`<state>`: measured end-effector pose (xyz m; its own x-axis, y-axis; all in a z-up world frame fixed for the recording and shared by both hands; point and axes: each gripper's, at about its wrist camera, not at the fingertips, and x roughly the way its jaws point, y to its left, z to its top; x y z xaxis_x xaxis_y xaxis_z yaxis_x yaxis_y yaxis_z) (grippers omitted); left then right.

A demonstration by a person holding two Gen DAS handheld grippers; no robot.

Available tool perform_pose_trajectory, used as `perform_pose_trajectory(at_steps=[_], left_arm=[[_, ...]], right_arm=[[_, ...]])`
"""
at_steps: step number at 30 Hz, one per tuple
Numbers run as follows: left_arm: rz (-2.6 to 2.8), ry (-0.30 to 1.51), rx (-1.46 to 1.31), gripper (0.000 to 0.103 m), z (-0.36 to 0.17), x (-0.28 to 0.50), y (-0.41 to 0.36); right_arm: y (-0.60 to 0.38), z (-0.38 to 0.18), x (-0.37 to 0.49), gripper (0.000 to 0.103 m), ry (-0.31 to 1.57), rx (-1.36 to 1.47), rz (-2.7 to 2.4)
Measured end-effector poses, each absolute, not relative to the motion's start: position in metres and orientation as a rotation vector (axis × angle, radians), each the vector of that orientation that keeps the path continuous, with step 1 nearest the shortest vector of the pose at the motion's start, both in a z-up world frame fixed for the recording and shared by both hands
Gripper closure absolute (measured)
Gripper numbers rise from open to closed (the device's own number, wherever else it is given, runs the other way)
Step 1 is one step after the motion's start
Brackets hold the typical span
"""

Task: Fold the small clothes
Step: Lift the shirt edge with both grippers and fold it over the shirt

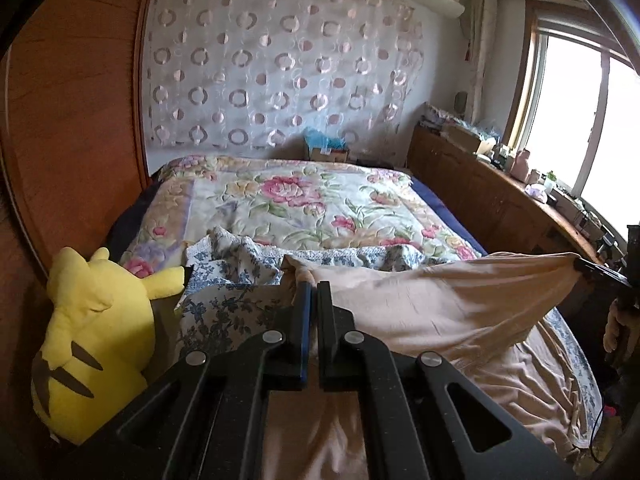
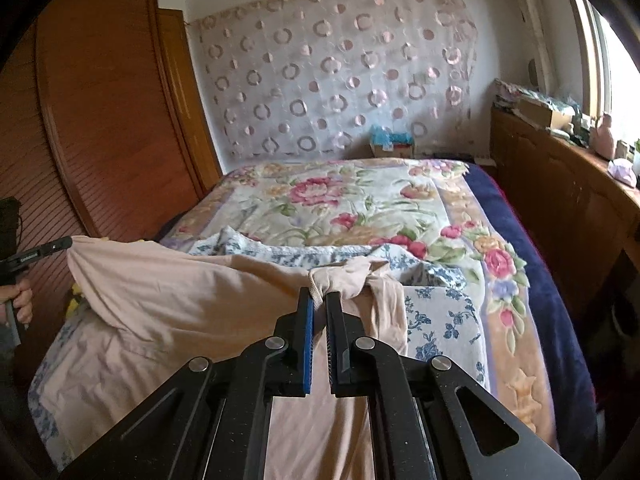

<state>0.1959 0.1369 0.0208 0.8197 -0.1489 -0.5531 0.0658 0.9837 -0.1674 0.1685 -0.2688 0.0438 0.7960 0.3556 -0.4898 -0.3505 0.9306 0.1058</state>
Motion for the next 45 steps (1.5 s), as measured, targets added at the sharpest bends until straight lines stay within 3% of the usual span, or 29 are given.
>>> perform_pose_trajectory(at_steps=[9,23,30,45], left_arm=[[-0.094,0.552,-0.138,0.1,0.025,0.146,0.138],[-0.052,0.542,-0.11,0.1,0.007,0.081,0.14],[-0.022,0.543,-0.115,0.1,0.007,0.051,0.148],[-0.002,0.707,-0.106,0.1,-0.062,0.035,0.147]], right_arm=[[-0.284,0.051,0.11,0.098,0.456,-0.007,0.384],[-0.293,0.021,0.027,0.098,0.48,-0.053,0.375],[-0.297,0.036,-0.006,0.098,0.483,-0.079,0.386],[-0.3,-0.029,-0.001,0.098,0.753,-0.098,0.397]])
